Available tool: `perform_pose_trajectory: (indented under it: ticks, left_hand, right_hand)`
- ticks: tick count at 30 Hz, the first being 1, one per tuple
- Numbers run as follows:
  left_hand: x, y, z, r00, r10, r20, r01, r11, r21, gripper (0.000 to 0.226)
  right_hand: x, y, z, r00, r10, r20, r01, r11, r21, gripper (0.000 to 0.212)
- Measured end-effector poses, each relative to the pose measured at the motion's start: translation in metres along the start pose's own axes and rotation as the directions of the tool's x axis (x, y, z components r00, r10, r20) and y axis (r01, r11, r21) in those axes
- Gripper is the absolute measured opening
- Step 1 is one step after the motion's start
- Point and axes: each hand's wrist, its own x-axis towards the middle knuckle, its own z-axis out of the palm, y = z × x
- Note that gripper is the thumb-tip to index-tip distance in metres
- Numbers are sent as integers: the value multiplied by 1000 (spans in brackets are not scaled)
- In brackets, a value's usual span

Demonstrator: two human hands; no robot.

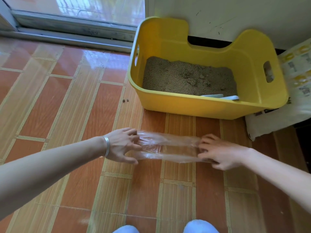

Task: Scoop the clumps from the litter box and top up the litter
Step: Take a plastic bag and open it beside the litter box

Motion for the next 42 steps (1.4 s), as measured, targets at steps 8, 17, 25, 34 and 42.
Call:
perform_pose_trajectory:
  ticks: [8,17,25,34,42]
  left_hand:
    - [-10,25,4,852,-63,-519,29,997,-72,18]
    - [18,59,8,868,-227,-441,170,972,-165,37]
    - [2,26,18,900,-134,-416,132,991,-34,39]
    - [10,6,5,977,-172,-129,159,982,-100,104]
    - [7,-13,-14,989,-56,133,65,996,-64,57]
  right_hand:
    - [8,-15,-21,938,-70,-341,12,985,-170,25]
    - [69,-50,-47,860,123,-495,-289,917,-274,19]
    - [78,-45,-44,926,20,-376,-84,985,-153,24]
    - [84,-34,-39,963,161,-214,-185,978,-100,63]
    - [81,-21,-54,948,284,-142,-299,949,-101,49]
